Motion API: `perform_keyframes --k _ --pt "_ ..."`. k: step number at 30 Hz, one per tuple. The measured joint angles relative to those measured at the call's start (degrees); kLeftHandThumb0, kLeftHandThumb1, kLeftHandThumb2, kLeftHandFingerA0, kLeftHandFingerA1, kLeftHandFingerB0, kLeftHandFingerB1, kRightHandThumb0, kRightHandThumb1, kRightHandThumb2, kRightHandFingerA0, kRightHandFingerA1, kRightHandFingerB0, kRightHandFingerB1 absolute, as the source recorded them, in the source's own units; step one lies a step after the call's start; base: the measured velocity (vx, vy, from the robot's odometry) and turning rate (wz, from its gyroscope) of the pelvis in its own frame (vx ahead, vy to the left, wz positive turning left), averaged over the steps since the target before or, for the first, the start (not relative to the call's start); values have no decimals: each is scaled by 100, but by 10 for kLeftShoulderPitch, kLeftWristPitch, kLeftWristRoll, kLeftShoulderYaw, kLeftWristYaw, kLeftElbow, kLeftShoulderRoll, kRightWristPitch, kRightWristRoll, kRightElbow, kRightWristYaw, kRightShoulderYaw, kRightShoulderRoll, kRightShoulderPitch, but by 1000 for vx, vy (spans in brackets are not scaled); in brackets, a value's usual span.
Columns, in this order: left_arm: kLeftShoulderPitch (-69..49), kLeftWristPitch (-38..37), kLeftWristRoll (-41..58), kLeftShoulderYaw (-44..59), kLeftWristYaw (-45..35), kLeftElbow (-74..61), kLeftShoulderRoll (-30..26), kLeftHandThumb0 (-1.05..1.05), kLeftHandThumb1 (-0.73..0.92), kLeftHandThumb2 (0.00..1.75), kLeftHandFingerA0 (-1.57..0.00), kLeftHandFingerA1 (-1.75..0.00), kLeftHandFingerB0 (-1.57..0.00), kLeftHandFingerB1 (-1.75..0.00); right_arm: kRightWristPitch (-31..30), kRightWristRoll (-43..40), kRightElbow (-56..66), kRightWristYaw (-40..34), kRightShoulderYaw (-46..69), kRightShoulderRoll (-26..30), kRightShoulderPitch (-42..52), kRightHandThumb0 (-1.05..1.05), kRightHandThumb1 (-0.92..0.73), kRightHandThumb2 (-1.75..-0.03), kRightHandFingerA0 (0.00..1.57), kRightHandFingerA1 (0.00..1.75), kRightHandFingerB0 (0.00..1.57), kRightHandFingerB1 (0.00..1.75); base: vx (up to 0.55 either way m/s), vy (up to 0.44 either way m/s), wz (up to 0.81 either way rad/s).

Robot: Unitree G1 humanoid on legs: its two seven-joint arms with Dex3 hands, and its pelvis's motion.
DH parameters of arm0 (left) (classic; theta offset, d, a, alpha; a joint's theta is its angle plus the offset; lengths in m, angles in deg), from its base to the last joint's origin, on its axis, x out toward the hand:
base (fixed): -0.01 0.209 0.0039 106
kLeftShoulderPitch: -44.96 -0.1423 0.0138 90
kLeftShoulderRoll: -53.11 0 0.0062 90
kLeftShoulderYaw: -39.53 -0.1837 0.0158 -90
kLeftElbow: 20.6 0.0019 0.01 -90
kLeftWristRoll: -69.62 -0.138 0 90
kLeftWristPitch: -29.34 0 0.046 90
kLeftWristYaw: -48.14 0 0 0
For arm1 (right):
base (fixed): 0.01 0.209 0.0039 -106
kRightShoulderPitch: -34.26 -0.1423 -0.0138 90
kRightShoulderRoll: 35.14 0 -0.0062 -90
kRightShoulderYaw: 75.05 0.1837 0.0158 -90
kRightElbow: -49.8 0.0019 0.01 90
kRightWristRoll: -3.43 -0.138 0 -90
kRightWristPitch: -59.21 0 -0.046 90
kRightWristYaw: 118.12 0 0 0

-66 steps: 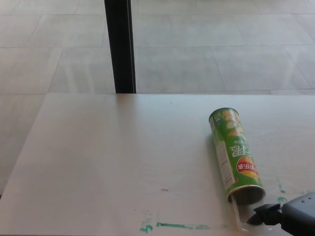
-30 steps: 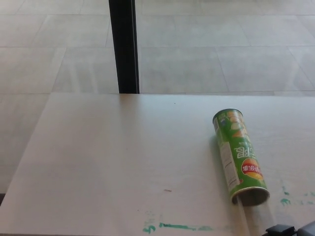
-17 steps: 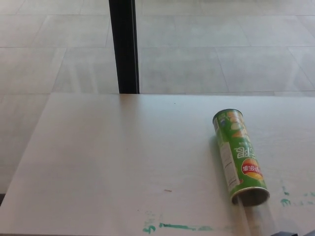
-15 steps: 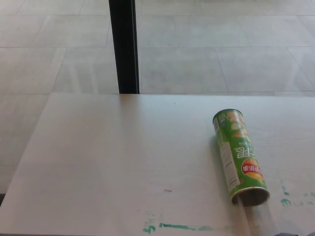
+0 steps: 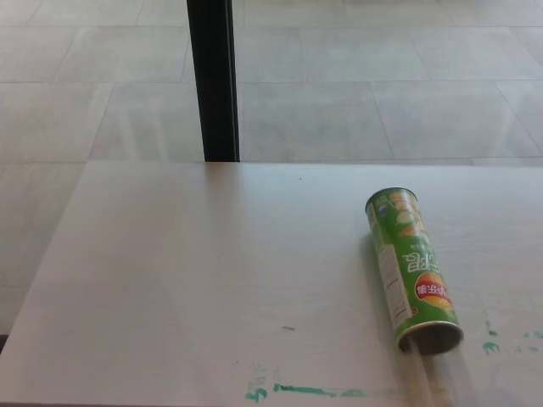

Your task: Use the finger on the right hand of the robot to pull out the chips tray kept inside a container in the middle of the desk

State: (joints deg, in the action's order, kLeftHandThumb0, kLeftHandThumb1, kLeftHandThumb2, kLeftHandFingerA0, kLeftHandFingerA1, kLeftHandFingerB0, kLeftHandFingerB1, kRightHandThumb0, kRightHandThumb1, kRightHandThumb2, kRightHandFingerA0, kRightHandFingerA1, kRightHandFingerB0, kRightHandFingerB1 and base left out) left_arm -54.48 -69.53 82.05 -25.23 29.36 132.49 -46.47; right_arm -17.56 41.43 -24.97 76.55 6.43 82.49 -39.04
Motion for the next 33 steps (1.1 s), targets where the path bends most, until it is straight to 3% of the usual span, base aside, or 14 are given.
perform_keyframes --k 2,3,7,8,12,13,16,17,20,21,24,26,27,33 --pt "1 0 0 -1 0 2 0 -73 79 64 -34 -83 -40 -69 -6 0 4 9 3 0 -9 -17 -61 -58 82 117 28 36 0 0 0" --pt "1 0 0 -1 0 2 0 -73 79 64 -34 -83 -40 -71 -8 -1 6 13 5 0 -12 -15 -40 -90 88 100 14 51 0 0 0" --pt "-4 0 0 -2 0 2 -1 -73 79 64 -34 -84 -39 -67 -20 -14 29 28 43 -1 -44 -14 -38 -86 91 108 0 46 0 0 0" --pt "-5 0 0 -2 0 2 -2 -71 80 64 -35 -84 -39 -67 -24 -20 34 32 53 -1 -52 -19 -56 -59 83 123 10 33 0 0 0" --pt "-2 0 -1 -4 0 9 -5 -72 79 64 -34 -80 -41 -68 -39 -46 58 48 92 -5 -69 -12 -37 -85 93 105 0 46 0 0 0" --pt "-3 0 -1 -4 0 9 -5 -72 79 64 -34 -80 -40 -67 -42 -54 65 53 104 -5 -72 -15 -54 -56 86 118 9 31 0 0 0" --pt "-6 0 -1 -6 0 8 -6 -73 78 65 -37 -86 -43 -71 -50 -77 83 64 135 -5 -76 -14 -51 -55 86 121 11 32 0 0 0" --pt "-6 0 -1 -6 0 8 -6 -74 60 92 -41 -79 -41 -69 -51 -84 86 67 142 -6 -76 -12 -35 -84 94 106 0 46 0 0 0" --pt "-6 0 -1 -6 0 11 -6 -76 60 93 -41 -81 -40 -69 -51 -105 91 73 163 -7 -74 -12 -35 -84 92 106 0 46 0 0 0" --pt "-6 0 -1 -6 0 12 -6 -72 80 64 -34 -86 -40 -70 -51 -114 93 76 171 -7 -72 -12 -36 -84 90 102 0 46 0 0 0" --pt "-6 -1 -1 -5 0 11 -6 -72 79 63 -34 -87 -40 -71 -52 -134 103 87 198 -6 -58 -13 -36 -84 90 102 1 46 0 0 0" --pt "-6 -2 -1 -5 0 11 -6 -75 60 93 -39 -81 -39 -70 -57 -148 115 97 225 -6 -44 -13 -38 -85 90 100 2 46 0 0 0" --pt "-7 -4 -1 -5 0 11 -6 -72 80 64 -34 -87 -37 -68 -61 -160 123 105 247 -5 -33 -15 -55 -56 89 104 17 31 0 0 0" --pt "-6 -4 -1 -6 0 10 -6 -73 60 92 -40 -78 -40 -69 -61 -192 109 111 359 -11 11 -17 -56 -57 82 117 24 32 0 0 0"
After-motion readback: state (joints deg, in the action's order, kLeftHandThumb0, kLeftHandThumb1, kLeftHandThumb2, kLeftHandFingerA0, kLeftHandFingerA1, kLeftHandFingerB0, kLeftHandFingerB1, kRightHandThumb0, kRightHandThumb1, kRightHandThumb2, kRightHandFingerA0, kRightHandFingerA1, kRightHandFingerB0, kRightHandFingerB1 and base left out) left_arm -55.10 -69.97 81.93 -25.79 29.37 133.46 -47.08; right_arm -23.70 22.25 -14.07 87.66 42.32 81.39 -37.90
